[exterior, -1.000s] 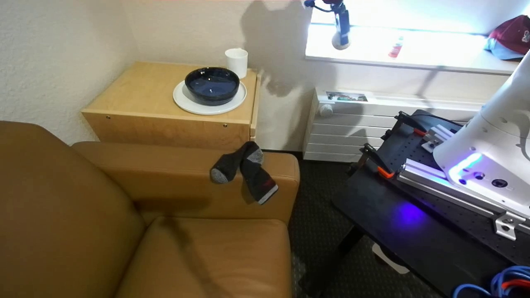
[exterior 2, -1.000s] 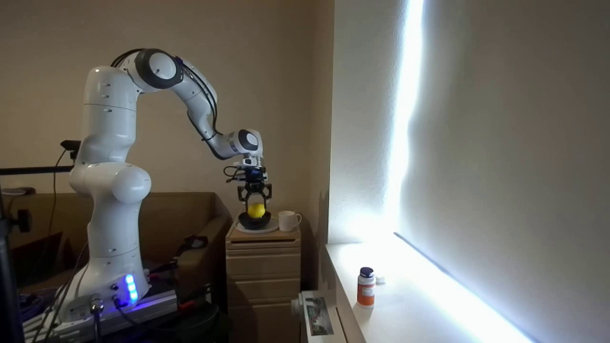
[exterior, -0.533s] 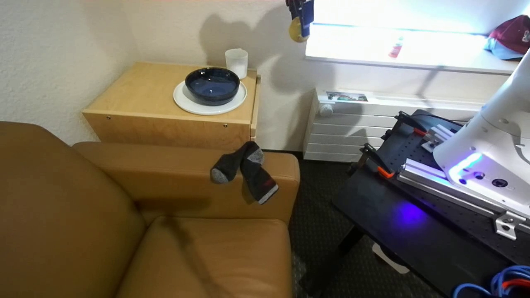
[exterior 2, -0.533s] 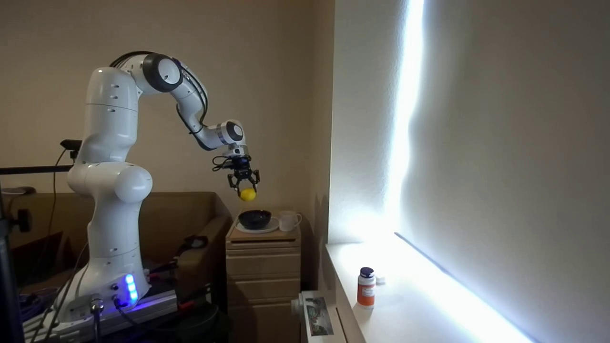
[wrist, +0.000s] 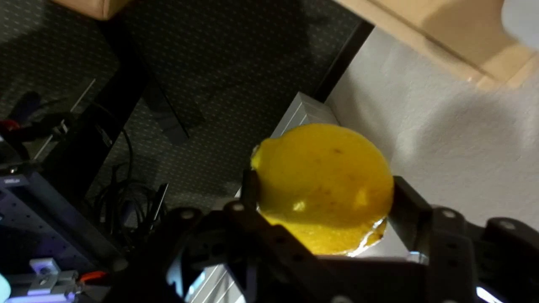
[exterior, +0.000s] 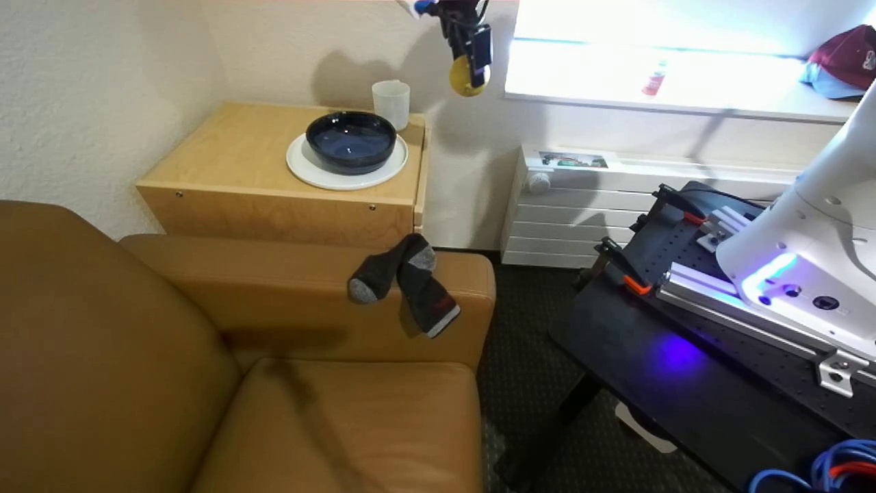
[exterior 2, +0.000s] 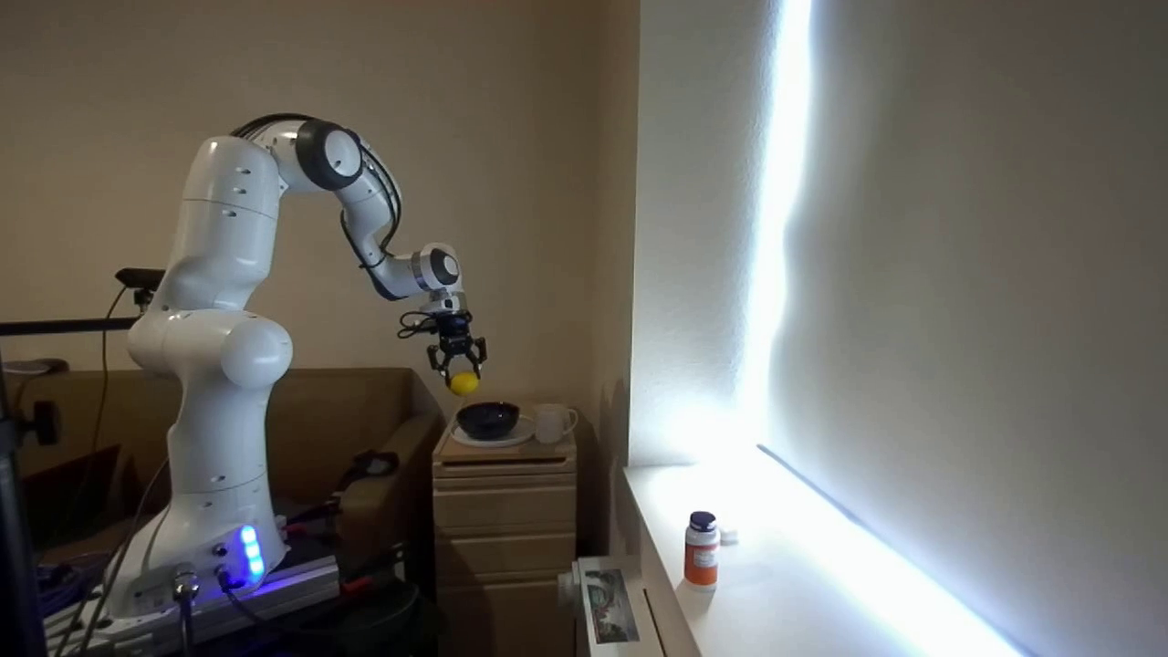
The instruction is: Put the mug on the nightstand and put the lemon in the bowl on the plate
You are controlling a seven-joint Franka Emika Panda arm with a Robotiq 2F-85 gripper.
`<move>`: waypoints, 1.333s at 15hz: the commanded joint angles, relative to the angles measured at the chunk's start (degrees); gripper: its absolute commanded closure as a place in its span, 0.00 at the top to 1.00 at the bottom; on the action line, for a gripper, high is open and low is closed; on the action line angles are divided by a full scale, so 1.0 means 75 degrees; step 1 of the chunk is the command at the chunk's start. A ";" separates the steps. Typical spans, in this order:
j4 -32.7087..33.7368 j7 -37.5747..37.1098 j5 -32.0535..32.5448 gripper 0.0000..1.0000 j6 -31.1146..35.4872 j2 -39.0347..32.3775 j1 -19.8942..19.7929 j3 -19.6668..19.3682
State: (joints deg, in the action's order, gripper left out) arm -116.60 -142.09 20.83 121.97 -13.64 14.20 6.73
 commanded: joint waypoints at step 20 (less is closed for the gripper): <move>0.4811 0.0945 -0.2841 0.50 0.0810 -0.3811 0.0171 -0.0219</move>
State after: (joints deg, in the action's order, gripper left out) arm -87.27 -136.71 2.45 128.31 -37.17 15.30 5.42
